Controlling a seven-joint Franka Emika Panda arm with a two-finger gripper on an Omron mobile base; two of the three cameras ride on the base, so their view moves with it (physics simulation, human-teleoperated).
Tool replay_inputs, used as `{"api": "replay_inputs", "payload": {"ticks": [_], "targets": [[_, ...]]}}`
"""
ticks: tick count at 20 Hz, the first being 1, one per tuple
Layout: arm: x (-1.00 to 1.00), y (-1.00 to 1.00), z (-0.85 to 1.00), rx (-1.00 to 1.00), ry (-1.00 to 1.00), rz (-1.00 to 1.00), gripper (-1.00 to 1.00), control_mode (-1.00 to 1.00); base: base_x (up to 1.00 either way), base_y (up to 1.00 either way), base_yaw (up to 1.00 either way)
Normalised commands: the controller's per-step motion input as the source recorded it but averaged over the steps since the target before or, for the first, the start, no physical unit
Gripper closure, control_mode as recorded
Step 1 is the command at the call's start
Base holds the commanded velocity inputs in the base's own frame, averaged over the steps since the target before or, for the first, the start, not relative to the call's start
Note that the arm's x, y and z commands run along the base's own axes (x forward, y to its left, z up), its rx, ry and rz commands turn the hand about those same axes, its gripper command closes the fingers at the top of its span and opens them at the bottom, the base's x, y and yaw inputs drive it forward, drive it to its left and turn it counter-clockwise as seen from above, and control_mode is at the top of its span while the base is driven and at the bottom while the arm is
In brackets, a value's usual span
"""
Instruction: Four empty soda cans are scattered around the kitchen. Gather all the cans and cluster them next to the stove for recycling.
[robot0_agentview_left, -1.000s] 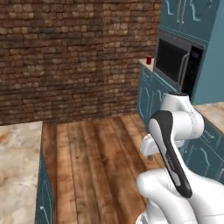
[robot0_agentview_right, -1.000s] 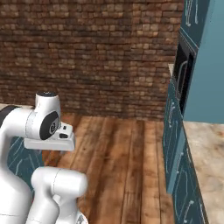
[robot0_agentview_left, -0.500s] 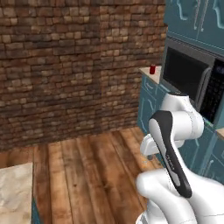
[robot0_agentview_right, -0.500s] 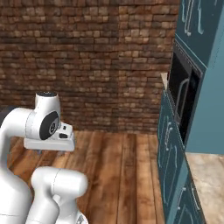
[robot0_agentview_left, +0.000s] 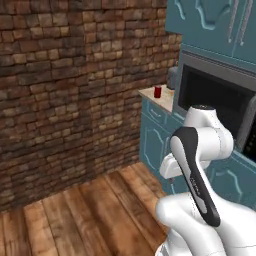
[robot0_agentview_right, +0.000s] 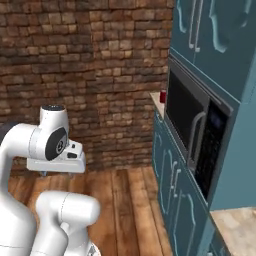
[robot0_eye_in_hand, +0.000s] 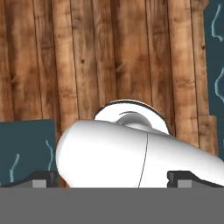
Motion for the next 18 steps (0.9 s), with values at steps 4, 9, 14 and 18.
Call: {"api": "replay_inputs", "payload": {"ticks": [4, 9, 14, 18], "targets": [[0.00, 0.00, 0.00, 0.00, 0.00, 0.00, -1.00, 1.00, 1.00, 0.38, -0.36], [0.00, 0.00, 0.00, 0.00, 0.00, 0.00, -1.00, 1.00, 1.00, 0.30, -0.33], [0.00, 0.00, 0.00, 0.00, 0.00, 0.00, -1.00, 1.00, 1.00, 0.08, -0.48], [0.00, 0.00, 0.00, 0.00, 0.00, 0.00, -1.00, 1.00, 1.00, 0.40, -0.39]]}}
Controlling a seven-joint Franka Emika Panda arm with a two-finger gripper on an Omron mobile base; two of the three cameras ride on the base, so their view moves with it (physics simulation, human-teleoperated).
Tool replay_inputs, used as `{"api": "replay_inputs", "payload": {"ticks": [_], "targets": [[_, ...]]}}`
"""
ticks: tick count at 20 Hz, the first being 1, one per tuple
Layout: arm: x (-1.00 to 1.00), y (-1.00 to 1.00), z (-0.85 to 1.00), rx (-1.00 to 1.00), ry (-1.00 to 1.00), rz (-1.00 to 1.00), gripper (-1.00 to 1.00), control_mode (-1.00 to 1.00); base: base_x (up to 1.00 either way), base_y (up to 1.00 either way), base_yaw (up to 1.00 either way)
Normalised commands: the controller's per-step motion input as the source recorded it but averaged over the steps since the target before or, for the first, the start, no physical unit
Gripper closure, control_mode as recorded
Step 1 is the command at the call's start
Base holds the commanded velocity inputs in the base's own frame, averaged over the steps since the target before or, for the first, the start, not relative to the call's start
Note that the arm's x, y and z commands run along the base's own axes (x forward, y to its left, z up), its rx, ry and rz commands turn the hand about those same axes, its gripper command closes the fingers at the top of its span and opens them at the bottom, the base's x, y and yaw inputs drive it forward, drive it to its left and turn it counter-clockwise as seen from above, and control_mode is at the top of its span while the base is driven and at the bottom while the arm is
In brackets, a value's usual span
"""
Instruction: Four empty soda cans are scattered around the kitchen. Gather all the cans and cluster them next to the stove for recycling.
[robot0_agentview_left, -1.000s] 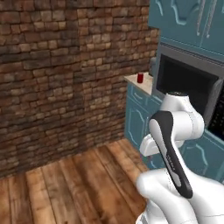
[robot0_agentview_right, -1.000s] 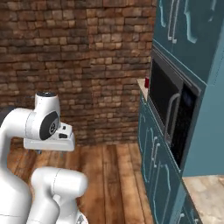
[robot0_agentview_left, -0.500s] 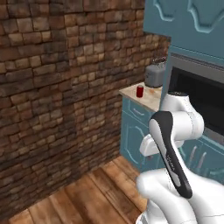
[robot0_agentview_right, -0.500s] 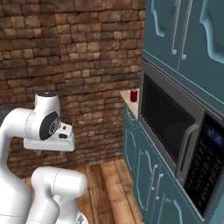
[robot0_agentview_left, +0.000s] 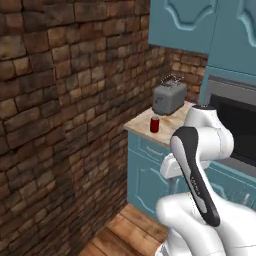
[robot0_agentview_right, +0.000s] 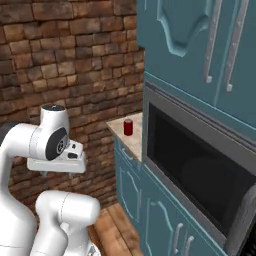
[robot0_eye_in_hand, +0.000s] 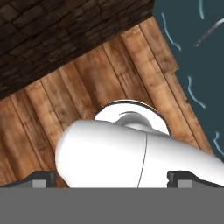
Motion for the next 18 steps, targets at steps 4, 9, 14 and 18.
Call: {"api": "replay_inputs", "payload": {"ticks": [4, 9, 14, 18], "targets": [[0.00, 0.00, 0.00, 0.00, 0.00, 0.00, -1.00, 1.00, 1.00, 0.22, -0.27], [0.00, 0.00, 0.00, 0.00, 0.00, 0.00, -1.00, 1.00, 0.64, -0.57, -0.43], [0.00, 0.00, 0.00, 0.00, 0.00, 0.00, -1.00, 1.00, 0.62, -0.03, -0.29], [0.00, 0.00, 0.00, 0.00, 0.00, 0.00, -1.00, 1.00, 0.79, 0.71, -0.13]]}}
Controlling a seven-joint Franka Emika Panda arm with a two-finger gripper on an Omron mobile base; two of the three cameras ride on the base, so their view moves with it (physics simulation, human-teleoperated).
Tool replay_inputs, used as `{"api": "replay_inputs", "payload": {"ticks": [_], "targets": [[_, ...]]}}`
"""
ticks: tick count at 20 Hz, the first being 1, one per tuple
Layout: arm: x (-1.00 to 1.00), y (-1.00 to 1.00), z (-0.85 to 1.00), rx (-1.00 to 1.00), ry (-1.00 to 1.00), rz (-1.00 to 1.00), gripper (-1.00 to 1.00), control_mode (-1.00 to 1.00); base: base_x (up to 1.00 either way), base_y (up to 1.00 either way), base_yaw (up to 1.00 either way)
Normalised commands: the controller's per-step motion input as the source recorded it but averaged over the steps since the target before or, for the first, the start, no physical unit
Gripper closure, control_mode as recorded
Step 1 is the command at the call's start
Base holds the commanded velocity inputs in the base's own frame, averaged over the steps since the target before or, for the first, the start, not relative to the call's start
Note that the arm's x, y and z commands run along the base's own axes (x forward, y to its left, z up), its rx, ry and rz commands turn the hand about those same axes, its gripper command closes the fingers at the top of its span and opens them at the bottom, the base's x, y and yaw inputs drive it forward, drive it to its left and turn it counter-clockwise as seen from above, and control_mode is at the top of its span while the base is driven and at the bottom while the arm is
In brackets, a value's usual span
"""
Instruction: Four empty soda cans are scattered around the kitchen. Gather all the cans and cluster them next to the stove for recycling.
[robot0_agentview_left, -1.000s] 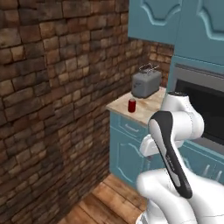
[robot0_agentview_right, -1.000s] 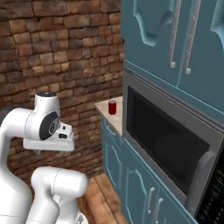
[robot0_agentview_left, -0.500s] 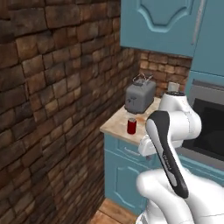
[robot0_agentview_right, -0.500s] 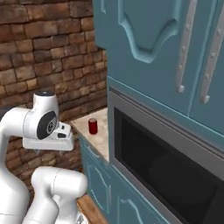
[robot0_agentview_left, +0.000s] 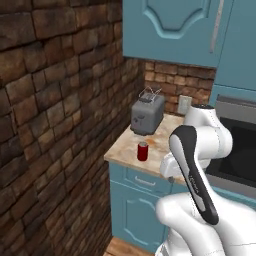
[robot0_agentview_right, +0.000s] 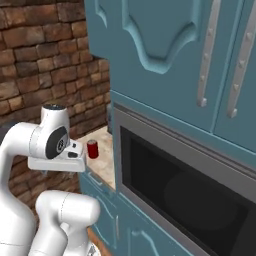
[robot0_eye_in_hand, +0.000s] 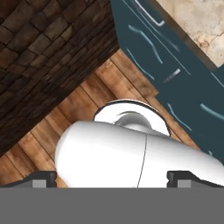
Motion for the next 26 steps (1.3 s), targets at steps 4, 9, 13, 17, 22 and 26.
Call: {"api": "replay_inputs", "payload": {"ticks": [4, 9, 13, 17, 22, 26], "targets": [[0.00, 0.00, 0.00, 0.00, 0.00, 0.00, -1.00, 1.00, 0.99, 0.09, -0.16], [0.00, 0.00, 0.00, 0.00, 0.00, 0.00, -1.00, 1.00, 0.95, 0.03, -0.12], [0.00, 0.00, 0.00, 0.00, 0.00, 0.00, -1.00, 1.00, 0.79, 0.10, -0.42], [0.00, 0.00, 0.00, 0.00, 0.00, 0.00, -1.00, 1.00, 0.46, 0.14, -0.53], [0.00, 0.00, 0.00, 0.00, 0.00, 0.00, -1.00, 1.00, 0.00, 0.00, -0.05], [0.00, 0.00, 0.00, 0.00, 0.00, 0.00, -1.00, 1.00, 0.00, 0.00, 0.00]]}}
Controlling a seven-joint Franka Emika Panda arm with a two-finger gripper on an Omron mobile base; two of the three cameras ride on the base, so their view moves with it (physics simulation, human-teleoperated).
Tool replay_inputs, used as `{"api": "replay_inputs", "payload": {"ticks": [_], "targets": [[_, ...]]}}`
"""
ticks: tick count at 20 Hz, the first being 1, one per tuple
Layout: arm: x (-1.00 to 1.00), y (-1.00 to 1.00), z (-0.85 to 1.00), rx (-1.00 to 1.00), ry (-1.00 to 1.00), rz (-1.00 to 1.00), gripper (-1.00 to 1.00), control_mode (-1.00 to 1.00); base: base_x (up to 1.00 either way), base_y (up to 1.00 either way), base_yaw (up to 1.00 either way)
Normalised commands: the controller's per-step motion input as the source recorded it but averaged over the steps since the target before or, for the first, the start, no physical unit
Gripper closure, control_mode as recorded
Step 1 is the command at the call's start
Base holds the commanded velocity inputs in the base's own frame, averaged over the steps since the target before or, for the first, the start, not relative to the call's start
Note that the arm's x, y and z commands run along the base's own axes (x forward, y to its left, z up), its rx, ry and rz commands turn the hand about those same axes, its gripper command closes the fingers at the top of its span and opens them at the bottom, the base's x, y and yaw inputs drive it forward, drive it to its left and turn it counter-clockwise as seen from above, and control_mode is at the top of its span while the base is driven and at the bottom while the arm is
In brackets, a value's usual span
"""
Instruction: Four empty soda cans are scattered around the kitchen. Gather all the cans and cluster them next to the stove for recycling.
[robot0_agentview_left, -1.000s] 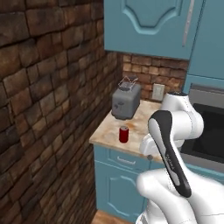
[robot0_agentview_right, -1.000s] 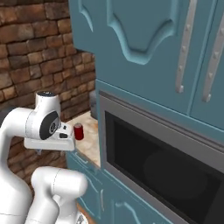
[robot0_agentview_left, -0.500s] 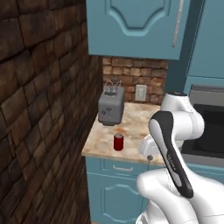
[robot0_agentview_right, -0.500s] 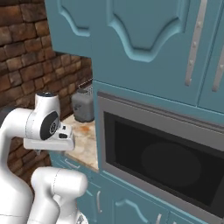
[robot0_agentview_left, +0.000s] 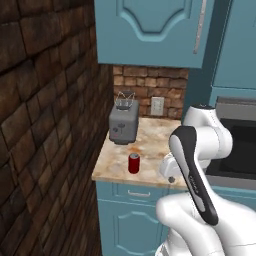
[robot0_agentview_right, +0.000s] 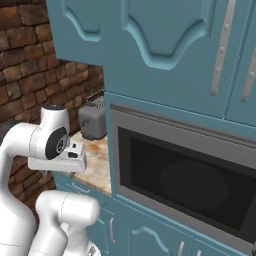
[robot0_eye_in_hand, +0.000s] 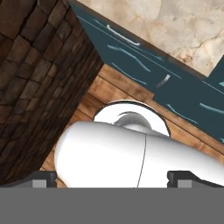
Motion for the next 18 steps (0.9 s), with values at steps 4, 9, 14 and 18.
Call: {"api": "replay_inputs", "payload": {"ticks": [4, 9, 14, 18], "targets": [[0.00, 0.00, 0.00, 0.00, 0.00, 0.00, -1.00, 1.00, 0.00, 0.00, 0.00], [0.50, 0.53, 0.00, -0.03, 0.02, -0.01, -1.00, -1.00, 0.00, 0.00, 0.00], [0.81, 0.59, 0.00, -0.09, 0.11, -0.11, -1.00, -1.00, 0.00, 0.00, 0.00], [0.55, 0.22, 0.00, -0.07, 0.02, -0.10, -1.00, -1.00, 0.00, 0.00, 0.00]]}}
